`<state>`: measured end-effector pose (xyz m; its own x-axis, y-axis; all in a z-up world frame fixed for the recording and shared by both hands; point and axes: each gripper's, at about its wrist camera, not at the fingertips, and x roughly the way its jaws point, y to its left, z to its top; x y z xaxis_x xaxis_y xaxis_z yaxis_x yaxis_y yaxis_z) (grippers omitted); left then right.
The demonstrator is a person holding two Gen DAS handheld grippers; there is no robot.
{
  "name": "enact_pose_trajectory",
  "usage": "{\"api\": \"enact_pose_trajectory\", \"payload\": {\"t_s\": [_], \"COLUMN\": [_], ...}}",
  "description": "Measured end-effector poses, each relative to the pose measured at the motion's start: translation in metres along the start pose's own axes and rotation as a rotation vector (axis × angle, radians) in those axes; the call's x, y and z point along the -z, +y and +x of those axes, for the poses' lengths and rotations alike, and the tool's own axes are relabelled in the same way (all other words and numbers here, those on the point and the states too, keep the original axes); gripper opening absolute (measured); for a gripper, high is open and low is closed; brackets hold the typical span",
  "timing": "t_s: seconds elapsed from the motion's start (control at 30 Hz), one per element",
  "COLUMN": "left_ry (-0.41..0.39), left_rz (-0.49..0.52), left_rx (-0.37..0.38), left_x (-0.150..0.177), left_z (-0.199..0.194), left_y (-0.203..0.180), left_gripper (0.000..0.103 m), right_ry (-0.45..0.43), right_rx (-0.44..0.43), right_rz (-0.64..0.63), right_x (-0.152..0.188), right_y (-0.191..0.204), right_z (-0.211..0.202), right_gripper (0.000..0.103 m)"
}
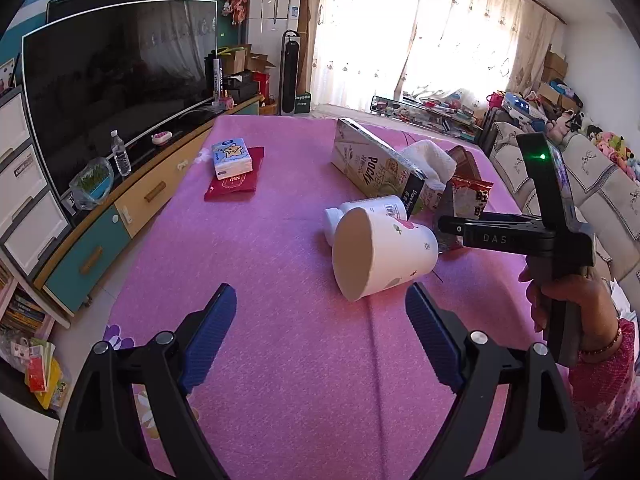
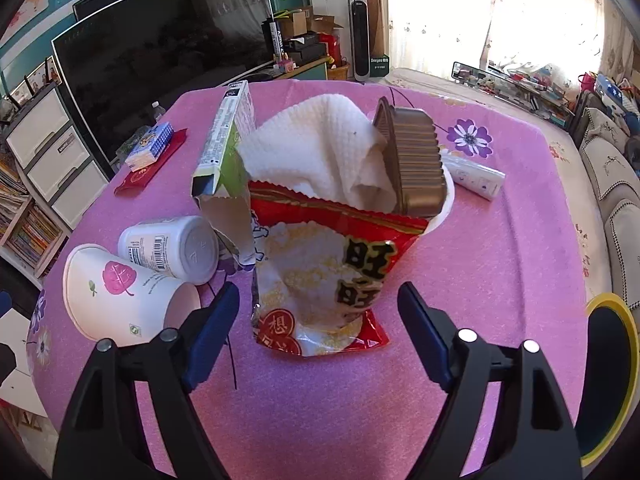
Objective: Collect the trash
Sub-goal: 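Grasp the red snack bag with the right gripper, then carry the snack bag over the yellow bin and open the right gripper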
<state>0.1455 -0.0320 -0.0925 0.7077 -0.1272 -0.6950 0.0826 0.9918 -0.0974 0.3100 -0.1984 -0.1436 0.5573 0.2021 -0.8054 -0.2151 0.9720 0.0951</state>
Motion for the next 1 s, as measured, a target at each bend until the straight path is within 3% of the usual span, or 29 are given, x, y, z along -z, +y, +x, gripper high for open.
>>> {"api": "enact_pose_trajectory", "payload": {"t_s": [0.03,0.13,0.33,0.57,1.0], "left_ry": [0.001,0.003,0.015,0.021,0.036], "left_rz": [-0.002,-0.006,0.000,0.032,0.100], "left_rx": [0.001,0.002,0.004,0.014,0.040], "left_x": [0.000,0.001,0.001,0.000,0.000], "left_z": [0.000,0.001,0.009,0.013,0.024], "left_y": [0.001,0.002,-0.003,-0.018,-0.061], "left_gripper": [0.085,0.085,0.086,0.086,0.086], "right_ry": [0.012,0.020,-0.008,-0.074,-0.117], "right_rx": [-0.002,-0.023,-0.055,-0.058,0.094], "right_rz": [0.009,0.032,0.038,0.076,0.248], "right_x": [0.000,0.004,0.018,0.033,0.078], "right_y": [0.000,-0.006,-0.015,-0.042,-0.159], "right_z": [0.003,0.004,-0.022,-0.069,-0.123], "right_gripper": [0.048,0.025,0.018,0.017,0.019]}}
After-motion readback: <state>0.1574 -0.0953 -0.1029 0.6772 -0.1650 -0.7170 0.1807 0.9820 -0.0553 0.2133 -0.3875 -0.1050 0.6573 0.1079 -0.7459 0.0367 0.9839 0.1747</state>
